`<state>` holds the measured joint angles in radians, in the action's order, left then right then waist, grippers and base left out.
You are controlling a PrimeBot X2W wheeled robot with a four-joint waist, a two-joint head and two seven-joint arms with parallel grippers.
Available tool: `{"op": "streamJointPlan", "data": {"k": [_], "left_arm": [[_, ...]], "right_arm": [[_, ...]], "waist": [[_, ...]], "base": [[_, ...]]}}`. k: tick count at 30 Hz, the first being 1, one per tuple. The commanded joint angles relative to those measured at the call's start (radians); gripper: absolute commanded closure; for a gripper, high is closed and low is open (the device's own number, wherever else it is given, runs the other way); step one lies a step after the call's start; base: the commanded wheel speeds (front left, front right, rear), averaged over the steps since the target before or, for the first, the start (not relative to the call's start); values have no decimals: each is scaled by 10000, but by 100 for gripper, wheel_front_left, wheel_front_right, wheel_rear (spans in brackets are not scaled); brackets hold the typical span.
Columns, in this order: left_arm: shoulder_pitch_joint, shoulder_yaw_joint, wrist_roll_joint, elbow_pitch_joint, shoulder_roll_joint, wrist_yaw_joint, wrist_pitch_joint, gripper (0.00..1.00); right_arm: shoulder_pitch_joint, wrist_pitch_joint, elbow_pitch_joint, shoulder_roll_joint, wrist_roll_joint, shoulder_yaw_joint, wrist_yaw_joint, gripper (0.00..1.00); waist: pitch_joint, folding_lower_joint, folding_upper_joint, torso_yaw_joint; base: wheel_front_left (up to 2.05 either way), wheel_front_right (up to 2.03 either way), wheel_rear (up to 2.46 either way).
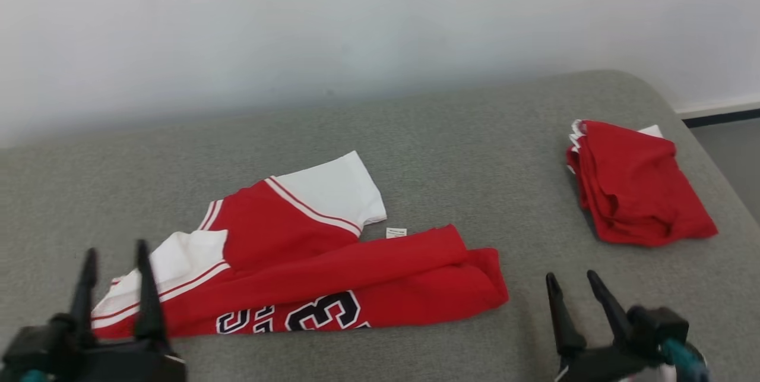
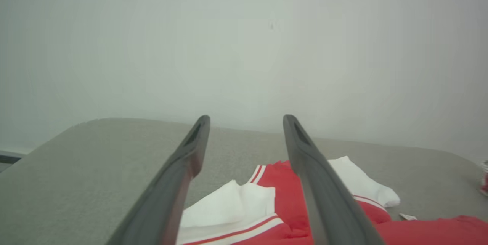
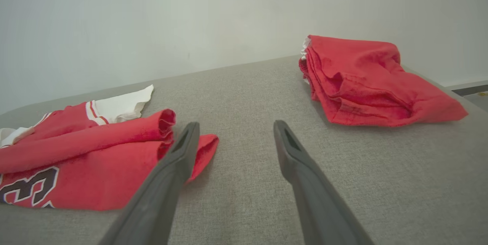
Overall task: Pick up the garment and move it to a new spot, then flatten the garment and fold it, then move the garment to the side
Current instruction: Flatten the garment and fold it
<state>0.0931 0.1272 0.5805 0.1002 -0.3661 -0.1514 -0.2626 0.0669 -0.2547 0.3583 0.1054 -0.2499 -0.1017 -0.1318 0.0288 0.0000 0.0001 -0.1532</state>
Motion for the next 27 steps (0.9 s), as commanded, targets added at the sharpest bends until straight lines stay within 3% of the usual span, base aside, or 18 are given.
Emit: {"op": "streamJointPlan", "data": {"k": [1, 8, 18, 19, 21, 22, 27], "left_arm": [[-227, 236, -328, -467, 160, 194, -28, 0], [-610, 1570, -1010, -1146, 687, 912, -28, 0], [-735, 2301, -1223, -900, 1146, 1234, -28, 0], [-720, 2320, -1241, -891, 1150, 1232, -29, 0], [-688, 2335, -1282, -880, 1154, 1251, -29, 0], [-656, 2338, -1308, -888, 1144, 1261, -29, 0], [-476, 2313, -1381, -943, 1108, 1320, -29, 0]], "right_arm": [[701, 100, 611, 182, -206, -50, 26, 0], [2696, 823, 3244, 421, -918, -391, 26, 0], [3946, 1480, 6055, 300, -1183, -1026, 26, 0], [3977, 1545, 6207, 278, -1207, -1155, 24, 22], [4005, 1515, 6421, 294, -1234, -1377, 24, 83], [4032, 1511, 6524, 310, -1266, -1474, 24, 100], [4432, 846, 6727, 880, -1157, -1562, 30, 100]], "waist": [[30, 0, -1, 449], [414, 0, -1, 1366], [716, 0, -1, 2084], [719, 0, -1, 2097], [715, 0, -1, 2111], [715, 0, -1, 2115], [768, 0, -1, 2182]], "base": [[0, 0, 0], [0, 0, 0], [0, 0, 0], [0, 0, 0], [0, 0, 0], [0, 0, 0], [0, 0, 0]]}}
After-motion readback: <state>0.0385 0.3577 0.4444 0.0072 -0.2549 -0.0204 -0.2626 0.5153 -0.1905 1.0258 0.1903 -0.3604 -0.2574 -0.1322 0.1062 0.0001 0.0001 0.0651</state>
